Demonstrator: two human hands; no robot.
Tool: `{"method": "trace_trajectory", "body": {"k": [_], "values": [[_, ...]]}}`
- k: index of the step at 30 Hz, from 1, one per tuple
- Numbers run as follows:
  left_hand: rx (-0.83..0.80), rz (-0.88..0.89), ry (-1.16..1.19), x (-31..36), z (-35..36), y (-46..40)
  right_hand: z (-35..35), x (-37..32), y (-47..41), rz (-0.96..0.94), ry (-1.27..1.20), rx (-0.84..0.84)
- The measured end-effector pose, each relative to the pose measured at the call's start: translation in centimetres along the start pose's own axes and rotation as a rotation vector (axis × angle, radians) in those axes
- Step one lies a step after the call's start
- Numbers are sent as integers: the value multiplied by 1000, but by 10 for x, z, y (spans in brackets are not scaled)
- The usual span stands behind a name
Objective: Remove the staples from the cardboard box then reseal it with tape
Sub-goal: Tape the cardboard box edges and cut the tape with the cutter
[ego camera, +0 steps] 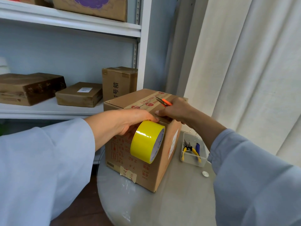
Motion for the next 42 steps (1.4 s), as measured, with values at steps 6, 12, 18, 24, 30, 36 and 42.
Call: {"method": "trace_trajectory", "body": {"k": [6,12,18,24,30,36,42], "values": [[5,44,36,0,3,1,-4,-8,4,-10,72,-115],[-21,16,64,-3,5,2,-14,-1,10,144,-69,-162],[-9,15,50,-1,6,5,-20,1,24,224,-332,-210],[-58,-43,129,-7,8,10,-16,4,29,214,-313,-134],[-54,-49,157,-7,8,8,-14,10,37,225,-300,-80],[-167,-52,214,-13,4,6,-34,17,56,312,-667,-287],[-181,-93,243,-16,9,8,-44,25,78,477,-581,-575]]}}
Point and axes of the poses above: each hand's wrist, its own y-axis away from the middle knuckle, its own z-axis out of the palm, x = y × z, the point moved 2 cm from there along -y, towards the middle knuckle, and after that the axes turned 12 degrees about -y, right-handed, at the moved point
